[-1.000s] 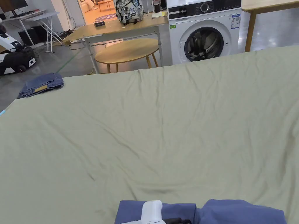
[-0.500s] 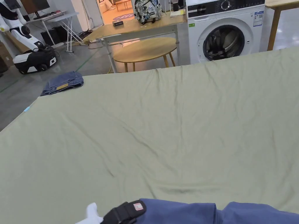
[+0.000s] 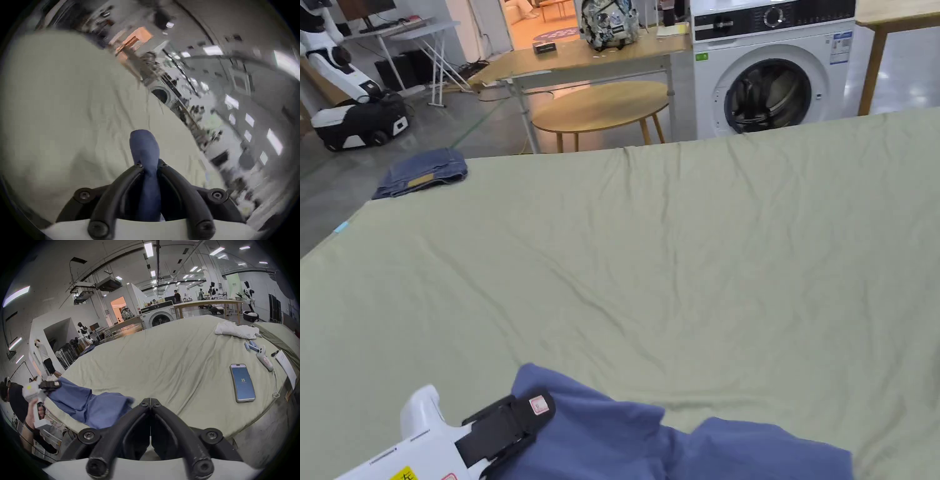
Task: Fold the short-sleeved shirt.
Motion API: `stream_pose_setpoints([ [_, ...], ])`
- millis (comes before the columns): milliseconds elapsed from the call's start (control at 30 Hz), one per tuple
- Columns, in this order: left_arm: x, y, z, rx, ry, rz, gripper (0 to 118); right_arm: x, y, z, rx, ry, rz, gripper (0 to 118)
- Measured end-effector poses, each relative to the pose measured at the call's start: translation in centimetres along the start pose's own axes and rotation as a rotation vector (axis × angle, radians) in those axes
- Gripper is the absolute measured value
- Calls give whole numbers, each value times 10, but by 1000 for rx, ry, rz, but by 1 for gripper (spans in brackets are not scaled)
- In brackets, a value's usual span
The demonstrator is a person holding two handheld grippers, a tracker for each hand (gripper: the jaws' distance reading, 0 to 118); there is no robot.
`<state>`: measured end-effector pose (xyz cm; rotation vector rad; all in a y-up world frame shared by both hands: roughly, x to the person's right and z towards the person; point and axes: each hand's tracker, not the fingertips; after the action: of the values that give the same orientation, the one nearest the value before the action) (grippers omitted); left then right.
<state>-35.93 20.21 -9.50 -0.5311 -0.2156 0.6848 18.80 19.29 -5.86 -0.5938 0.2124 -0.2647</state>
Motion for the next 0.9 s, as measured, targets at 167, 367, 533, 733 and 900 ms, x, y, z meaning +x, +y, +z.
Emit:
stream_pose_setpoints([
  [167, 80, -45, -66, -193, -49, -285, 5, -2, -3, 4, 1, 0, -16, 0],
  [367, 129, -123, -150, -426, -202, -401, 5, -2, -7, 17, 15, -20, -10, 0],
  [533, 126, -111, -141, -358, -362, -276, 66, 12, -14, 18, -2, -43, -39, 0],
  [733, 118, -132, -158, -473, -219, -287, 0, 14, -19, 16, -22, -39, -72, 0],
  [900, 115, -173, -190, -612, -136, -352, 0, -6, -19, 4, -55, 5, -51, 0],
])
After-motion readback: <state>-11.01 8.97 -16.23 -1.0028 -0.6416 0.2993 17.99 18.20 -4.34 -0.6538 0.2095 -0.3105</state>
